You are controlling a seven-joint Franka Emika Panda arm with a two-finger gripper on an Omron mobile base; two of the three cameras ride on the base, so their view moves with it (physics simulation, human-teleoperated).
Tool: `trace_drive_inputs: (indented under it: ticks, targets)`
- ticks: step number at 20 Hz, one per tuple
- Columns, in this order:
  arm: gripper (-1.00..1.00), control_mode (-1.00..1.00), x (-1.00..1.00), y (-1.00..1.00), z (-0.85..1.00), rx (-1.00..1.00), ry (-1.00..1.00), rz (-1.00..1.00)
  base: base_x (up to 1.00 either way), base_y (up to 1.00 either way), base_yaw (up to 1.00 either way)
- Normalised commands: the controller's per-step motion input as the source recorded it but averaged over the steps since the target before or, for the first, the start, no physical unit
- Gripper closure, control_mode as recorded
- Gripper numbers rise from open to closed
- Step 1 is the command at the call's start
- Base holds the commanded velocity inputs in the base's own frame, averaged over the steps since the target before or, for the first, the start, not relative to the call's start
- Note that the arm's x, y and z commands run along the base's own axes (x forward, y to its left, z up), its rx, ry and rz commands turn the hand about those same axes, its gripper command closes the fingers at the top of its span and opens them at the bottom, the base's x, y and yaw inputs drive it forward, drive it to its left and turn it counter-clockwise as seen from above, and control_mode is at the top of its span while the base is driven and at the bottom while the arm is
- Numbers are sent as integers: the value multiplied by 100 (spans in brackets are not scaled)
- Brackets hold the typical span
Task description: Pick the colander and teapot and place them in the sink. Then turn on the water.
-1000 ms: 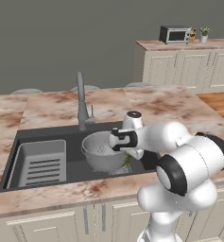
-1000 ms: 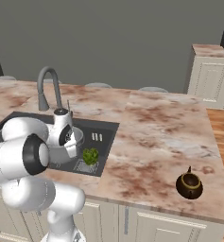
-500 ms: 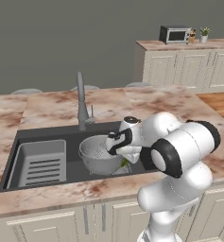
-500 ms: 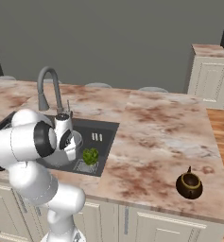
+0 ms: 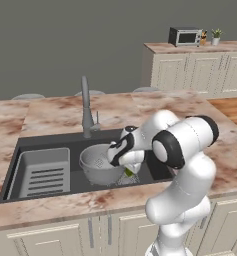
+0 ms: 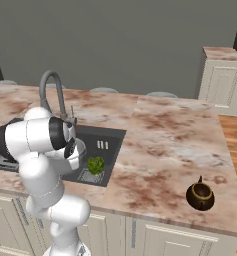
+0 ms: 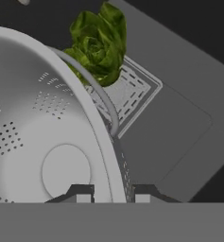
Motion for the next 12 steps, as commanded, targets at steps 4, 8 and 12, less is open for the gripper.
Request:
trace_drive_inputs:
  ticks: [4, 8, 12]
  targets:
    - [100, -100, 20, 13, -21, 0, 0, 0, 0, 0, 0]
    - [100, -100, 16, 3, -26, 0, 0, 0, 0, 0, 0]
    - [100, -100, 19, 1, -23, 0, 2, 0, 0, 0, 0]
